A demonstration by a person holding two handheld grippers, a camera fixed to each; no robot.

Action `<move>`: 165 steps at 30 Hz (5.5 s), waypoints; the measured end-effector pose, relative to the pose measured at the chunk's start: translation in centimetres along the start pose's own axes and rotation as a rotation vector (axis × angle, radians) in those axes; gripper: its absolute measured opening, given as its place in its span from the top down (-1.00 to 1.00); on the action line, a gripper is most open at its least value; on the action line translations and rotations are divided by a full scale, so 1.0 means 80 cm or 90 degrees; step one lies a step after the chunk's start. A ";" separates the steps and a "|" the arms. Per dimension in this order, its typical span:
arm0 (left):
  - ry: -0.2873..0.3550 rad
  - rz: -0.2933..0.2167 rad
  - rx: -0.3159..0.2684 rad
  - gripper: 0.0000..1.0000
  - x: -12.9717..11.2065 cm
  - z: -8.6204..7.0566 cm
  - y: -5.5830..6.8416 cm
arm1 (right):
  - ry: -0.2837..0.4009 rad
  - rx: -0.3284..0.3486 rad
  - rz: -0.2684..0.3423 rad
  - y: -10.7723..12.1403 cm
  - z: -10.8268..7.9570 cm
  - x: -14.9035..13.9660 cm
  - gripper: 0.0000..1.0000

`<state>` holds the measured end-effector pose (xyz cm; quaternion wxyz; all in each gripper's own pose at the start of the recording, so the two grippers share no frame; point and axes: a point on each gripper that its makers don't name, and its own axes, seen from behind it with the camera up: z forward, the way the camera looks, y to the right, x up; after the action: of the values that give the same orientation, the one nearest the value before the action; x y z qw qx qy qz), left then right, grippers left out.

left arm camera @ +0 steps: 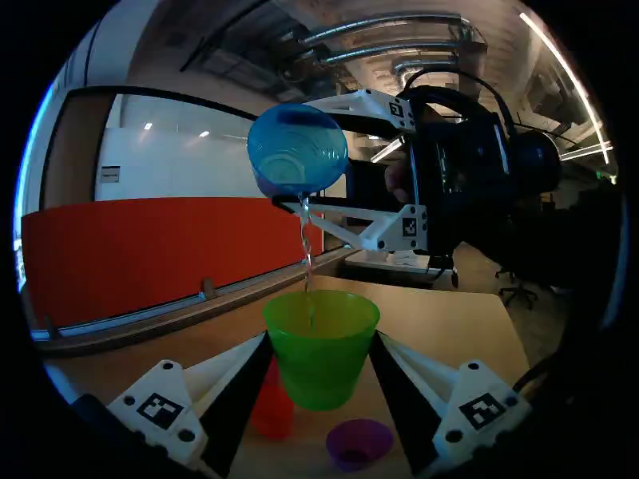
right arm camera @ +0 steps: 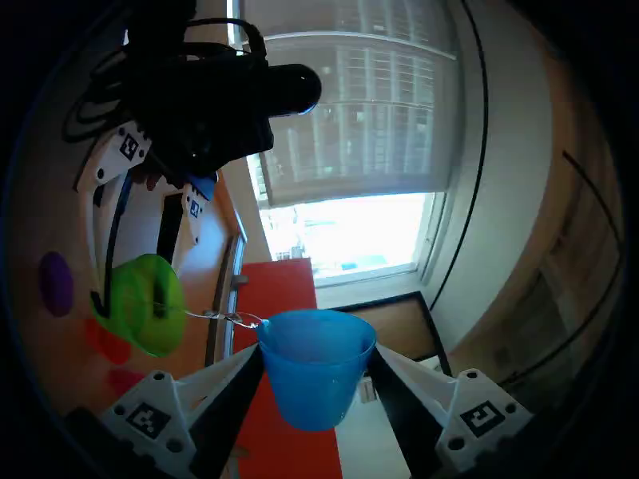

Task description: Pour water

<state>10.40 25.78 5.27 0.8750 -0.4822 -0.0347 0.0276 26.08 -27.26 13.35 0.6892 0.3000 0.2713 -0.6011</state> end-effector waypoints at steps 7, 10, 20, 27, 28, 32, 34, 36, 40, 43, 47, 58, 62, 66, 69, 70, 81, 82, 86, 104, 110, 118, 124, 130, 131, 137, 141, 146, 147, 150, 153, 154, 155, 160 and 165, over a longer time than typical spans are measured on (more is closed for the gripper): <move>0.001 0.000 0.000 -0.66 0.002 0.000 0.000 | 0.000 -0.002 -0.022 0.002 0.001 0.000 -0.80; 0.001 0.000 0.000 -0.66 0.001 0.000 0.000 | -0.001 -0.002 -0.033 0.002 0.003 0.000 -0.80; 0.002 -0.002 0.000 -0.66 0.000 0.001 -0.002 | -0.001 -0.003 -0.067 0.001 0.009 0.001 -0.79; 0.002 -0.002 0.001 -0.66 0.001 0.001 -0.003 | 0.004 -0.002 -0.080 0.001 0.011 0.005 -0.80; 0.003 -0.002 0.001 -0.66 0.002 0.000 -0.003 | 0.004 -0.003 -0.082 0.001 0.011 0.005 -0.79; 0.004 -0.002 0.003 -0.67 0.005 -0.001 -0.005 | 0.006 -0.002 -0.090 0.000 0.011 0.006 -0.79; 0.005 -0.002 0.004 -0.67 0.006 -0.002 -0.006 | 0.006 -0.001 -0.091 0.000 0.011 0.006 -0.79; 0.006 -0.002 0.005 -0.67 0.007 -0.002 -0.006 | 0.007 -0.001 -0.089 0.000 0.011 0.007 -0.79; 0.005 -0.002 0.006 -0.66 0.007 -0.002 -0.006 | 0.008 -0.002 -0.081 -0.001 0.010 0.008 -0.80; 0.005 -0.002 0.007 -0.66 0.006 -0.002 -0.007 | 0.008 -0.002 -0.075 -0.001 0.009 0.009 -0.80; 0.004 -0.001 0.007 -0.66 0.006 -0.001 -0.007 | 0.008 -0.002 -0.065 -0.003 0.008 0.008 -0.79; 0.001 0.001 0.009 -0.66 0.004 -0.002 -0.009 | 0.012 0.002 0.037 -0.009 -0.005 0.007 -0.80; -0.001 0.003 0.011 -0.67 0.004 -0.003 -0.009 | 0.012 -0.001 0.107 -0.010 -0.010 0.005 -0.80; -0.001 0.003 0.012 -0.66 0.005 -0.003 -0.010 | 0.010 -0.003 0.181 -0.012 -0.014 0.002 -0.80; 0.000 0.003 0.015 -0.66 0.006 -0.003 -0.012 | 0.007 -0.002 0.236 -0.014 -0.017 0.000 -0.80; 0.000 0.003 0.016 -0.66 0.006 -0.004 -0.013 | 0.006 -0.001 0.257 -0.015 -0.018 0.000 -0.80; -0.006 0.005 0.021 -0.66 0.004 -0.005 -0.017 | 0.005 0.019 0.496 -0.031 -0.026 0.001 -0.80; -0.007 0.005 0.022 -0.66 0.004 -0.005 -0.018 | 0.004 0.021 0.519 -0.032 -0.026 0.001 -0.80; -0.008 0.004 0.024 -0.66 0.004 -0.006 -0.020 | 0.003 0.031 0.600 -0.037 -0.027 0.003 -0.80; -0.020 0.005 0.032 -0.66 0.000 -0.008 -0.028 | -0.019 0.095 0.881 -0.065 -0.024 -0.001 -0.80; -0.021 0.005 0.036 -0.66 0.001 -0.009 -0.032 | -0.012 0.088 0.907 -0.057 -0.026 -0.006 -0.80; -0.026 0.002 0.041 -0.66 0.000 -0.010 -0.038 | -0.013 0.083 0.903 -0.054 -0.028 -0.011 -0.80; -0.049 0.009 0.044 -0.66 -0.012 -0.011 -0.042 | -0.035 0.088 0.890 -0.068 -0.031 -0.023 -0.80; -0.079 0.012 0.054 -0.67 -0.028 -0.015 -0.051 | -0.054 0.106 0.879 -0.088 -0.037 -0.030 -0.81; -0.084 0.012 0.056 -0.67 -0.031 -0.016 -0.054 | -0.057 0.109 0.878 -0.091 -0.038 -0.031 -0.81; -0.127 0.015 0.068 -0.67 -0.054 -0.022 -0.065 | -0.068 0.126 0.872 -0.105 -0.044 -0.038 -0.81; -0.159 0.022 0.070 -0.67 -0.072 -0.026 -0.069 | -0.080 0.141 0.867 -0.119 -0.048 -0.044 -0.81; -0.191 0.026 0.073 -0.67 -0.089 -0.030 -0.075 | -0.097 0.159 0.856 -0.137 -0.055 -0.053 -0.81; -0.197 0.027 0.073 -0.67 -0.092 -0.031 -0.076 | -0.100 0.164 0.854 -0.141 -0.056 -0.054 -0.81; -0.217 0.030 0.071 -0.67 -0.103 -0.033 -0.079 | -0.111 0.182 0.846 -0.154 -0.060 -0.057 -0.81; -0.235 0.035 0.070 -0.67 -0.112 -0.035 -0.081 | -0.122 0.196 0.836 -0.168 -0.064 -0.062 -0.81; -0.242 0.036 0.069 -0.67 -0.116 -0.036 -0.082 | -0.126 0.200 0.831 -0.172 -0.065 -0.063 -0.81; -0.248 0.037 0.069 -0.67 -0.119 -0.036 -0.083 | -0.129 0.204 0.827 -0.176 -0.066 -0.065 -0.81; -0.284 0.038 0.062 -0.69 -0.136 -0.039 -0.085 | -0.146 0.226 0.814 -0.196 -0.070 -0.070 -0.81; -0.316 0.045 0.052 -0.70 -0.150 -0.041 -0.087 | -0.157 0.245 0.818 -0.212 -0.072 -0.074 -0.81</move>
<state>-1.15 18.33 8.97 0.8570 -0.4256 -0.2303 0.1770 8.40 -20.69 12.32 0.8695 0.4484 -0.1529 -0.1397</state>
